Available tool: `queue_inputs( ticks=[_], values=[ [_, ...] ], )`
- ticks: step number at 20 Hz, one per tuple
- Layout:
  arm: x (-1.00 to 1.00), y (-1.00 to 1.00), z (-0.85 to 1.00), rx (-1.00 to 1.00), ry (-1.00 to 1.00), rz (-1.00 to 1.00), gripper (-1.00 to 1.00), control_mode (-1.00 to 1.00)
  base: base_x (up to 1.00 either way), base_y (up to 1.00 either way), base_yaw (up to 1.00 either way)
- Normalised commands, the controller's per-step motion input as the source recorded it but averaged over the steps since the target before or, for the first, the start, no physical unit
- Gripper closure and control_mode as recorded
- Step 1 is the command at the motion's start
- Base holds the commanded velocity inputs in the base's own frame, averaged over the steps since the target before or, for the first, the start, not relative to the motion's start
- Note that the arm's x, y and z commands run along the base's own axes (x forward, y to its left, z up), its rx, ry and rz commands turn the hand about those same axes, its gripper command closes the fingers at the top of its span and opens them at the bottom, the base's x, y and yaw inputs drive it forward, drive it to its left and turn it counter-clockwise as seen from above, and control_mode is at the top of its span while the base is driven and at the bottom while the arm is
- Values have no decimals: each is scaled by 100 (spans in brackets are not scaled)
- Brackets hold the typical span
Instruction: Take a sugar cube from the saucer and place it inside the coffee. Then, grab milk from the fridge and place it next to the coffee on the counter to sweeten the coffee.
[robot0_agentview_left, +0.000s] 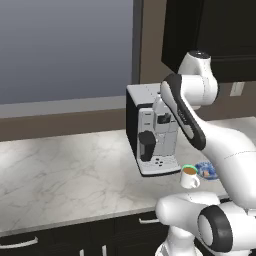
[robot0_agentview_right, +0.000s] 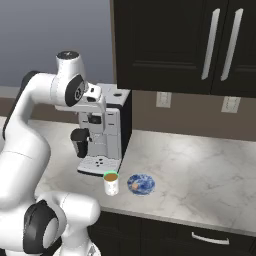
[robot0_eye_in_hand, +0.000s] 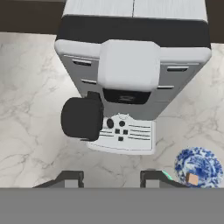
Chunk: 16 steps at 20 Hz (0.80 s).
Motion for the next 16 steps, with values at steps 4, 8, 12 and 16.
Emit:
queue_inputs(
  ticks=[4, 8, 12, 16],
  values=[
    [-16, -4, -9, 0, -6, 0, -100, -100, 0, 0, 0],
    [-94, -92, -14, 11, -13, -17, -100, -100, 0, 0, 0],
    [-84, -100, -31, 24, -1, -24, -100, -100, 0, 0, 0],
    [-23, -100, -35, 31, 15, -34, -100, -100, 0, 0, 0]
  ],
)
